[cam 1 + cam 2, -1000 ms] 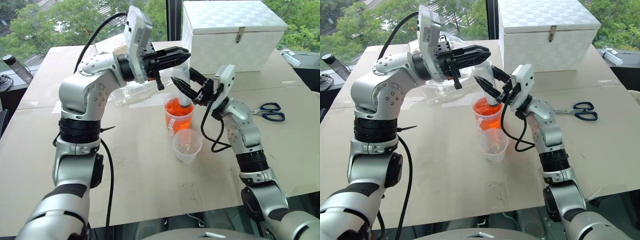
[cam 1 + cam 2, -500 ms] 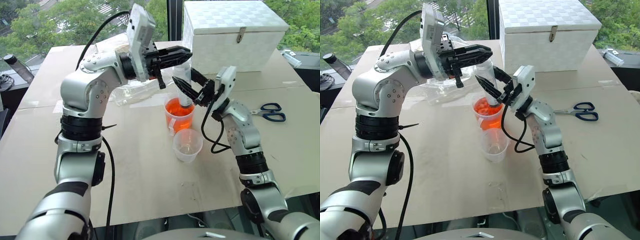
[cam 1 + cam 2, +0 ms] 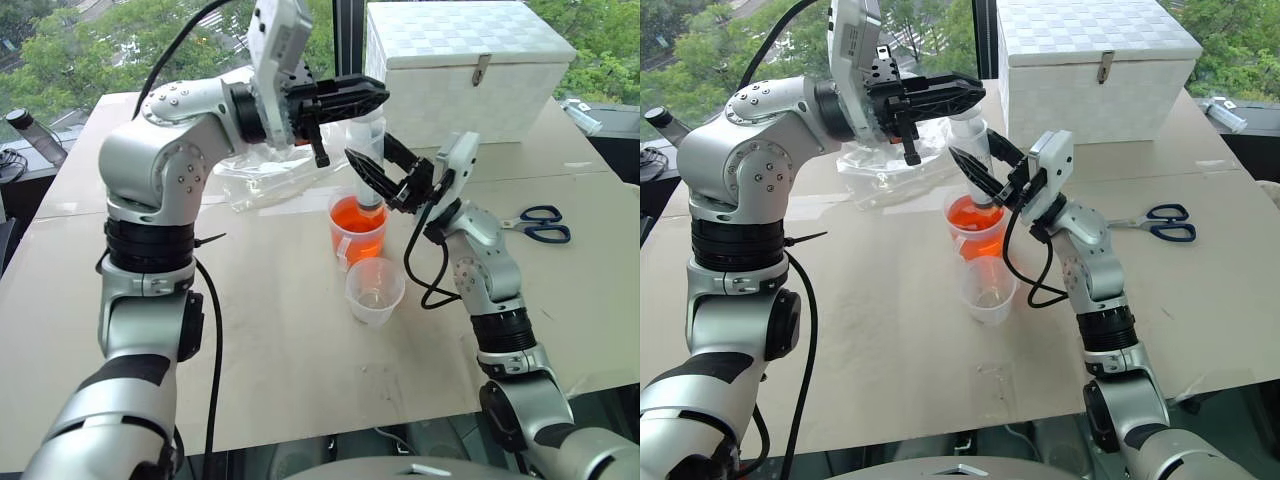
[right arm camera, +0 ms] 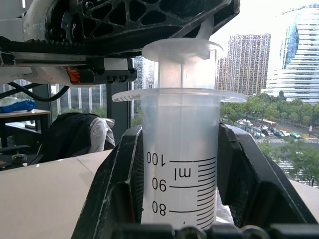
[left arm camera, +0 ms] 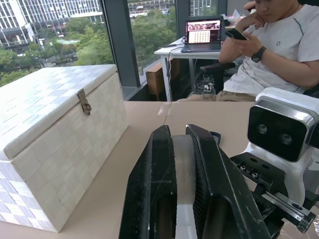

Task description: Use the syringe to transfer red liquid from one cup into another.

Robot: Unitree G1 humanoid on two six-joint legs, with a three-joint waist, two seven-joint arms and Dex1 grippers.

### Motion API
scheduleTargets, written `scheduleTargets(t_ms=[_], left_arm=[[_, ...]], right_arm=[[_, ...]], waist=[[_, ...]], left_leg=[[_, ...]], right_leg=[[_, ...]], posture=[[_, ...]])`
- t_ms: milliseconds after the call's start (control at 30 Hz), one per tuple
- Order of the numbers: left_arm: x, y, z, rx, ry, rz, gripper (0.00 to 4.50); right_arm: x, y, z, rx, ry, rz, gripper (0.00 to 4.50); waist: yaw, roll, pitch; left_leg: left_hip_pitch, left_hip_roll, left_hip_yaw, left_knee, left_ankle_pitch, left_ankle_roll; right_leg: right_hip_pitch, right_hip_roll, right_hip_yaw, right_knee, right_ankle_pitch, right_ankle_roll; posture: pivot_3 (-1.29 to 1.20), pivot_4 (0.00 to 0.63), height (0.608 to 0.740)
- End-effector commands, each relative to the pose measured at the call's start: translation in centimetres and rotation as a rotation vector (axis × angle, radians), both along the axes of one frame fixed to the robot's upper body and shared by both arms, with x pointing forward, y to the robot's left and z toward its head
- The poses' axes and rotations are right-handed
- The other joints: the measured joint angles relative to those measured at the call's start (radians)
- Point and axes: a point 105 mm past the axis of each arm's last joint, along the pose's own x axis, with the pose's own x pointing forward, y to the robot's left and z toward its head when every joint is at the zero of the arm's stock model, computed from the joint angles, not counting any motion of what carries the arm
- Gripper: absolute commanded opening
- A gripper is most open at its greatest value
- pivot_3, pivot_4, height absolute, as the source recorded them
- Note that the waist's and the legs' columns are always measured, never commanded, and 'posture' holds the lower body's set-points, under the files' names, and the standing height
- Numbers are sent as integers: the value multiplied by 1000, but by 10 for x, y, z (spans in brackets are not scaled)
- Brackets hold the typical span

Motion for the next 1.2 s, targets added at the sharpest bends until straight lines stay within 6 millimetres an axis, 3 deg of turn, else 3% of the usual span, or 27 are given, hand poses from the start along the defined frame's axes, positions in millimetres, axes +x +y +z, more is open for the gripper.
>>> scheduleTargets(t_ms=[33, 367, 500, 633, 700, 900, 1200], left_arm=[[-17, 7, 39, -71, -160, 0, 30], [-15, 9, 36, -79, -156, 0, 30], [-13, 12, 34, -76, -147, 4, 1674], [-7, 15, 45, -116, -196, 59, 3696], [-11, 17, 54, -161, -207, 45, 4464], [-20, 24, 78, -268, -231, 36, 4464], [-18, 36, 85, -326, -241, 86, 4464]], right_arm=[[-8, 11, -7, -34, 7, 55, 1514], [-11, 13, -5, -36, 4, 67, 1514], [-13, 15, -5, -40, -3, 72, 1514], [-13, 14, 1, -32, -19, 67, 1514], [-13, 14, 5, -23, -26, 62, 1514], [-14, 13, 19, 15, -51, 52, 1514], [-12, 5, 71, 174, -65, 26, 1514]], waist=[[0, 0, 0], [0, 0, 0], [-3, 0, 0], [1, 0, 0], [3, 0, 0], [1, 0, 0], [-1, 0, 0]], left_leg=[[0, 0, 0, 0, 0, 0], [0, 0, 0, 0, 0, 0], [0, 0, 0, 0, 0, 0], [0, 0, 0, 0, 0, 0], [0, 0, 0, 1, 0, 0], [0, 0, -1, 1, 0, 0], [0, 0, -1, 1, 0, 0]], right_leg=[[0, 0, 0, 0, 0, 0], [0, 0, 0, 0, 0, 0], [0, 0, 0, 0, 0, 0], [0, 0, 0, 0, 0, 0], [0, 0, 0, 0, 0, 0], [0, 0, 0, 0, 0, 0], [0, -1, 0, 0, 0, 0]], posture=[[0, 150, 740], [0, 150, 740], [0, 150, 740], [0, 150, 740], [0, 150, 740], [0, 150, 740], [0, 150, 740]])
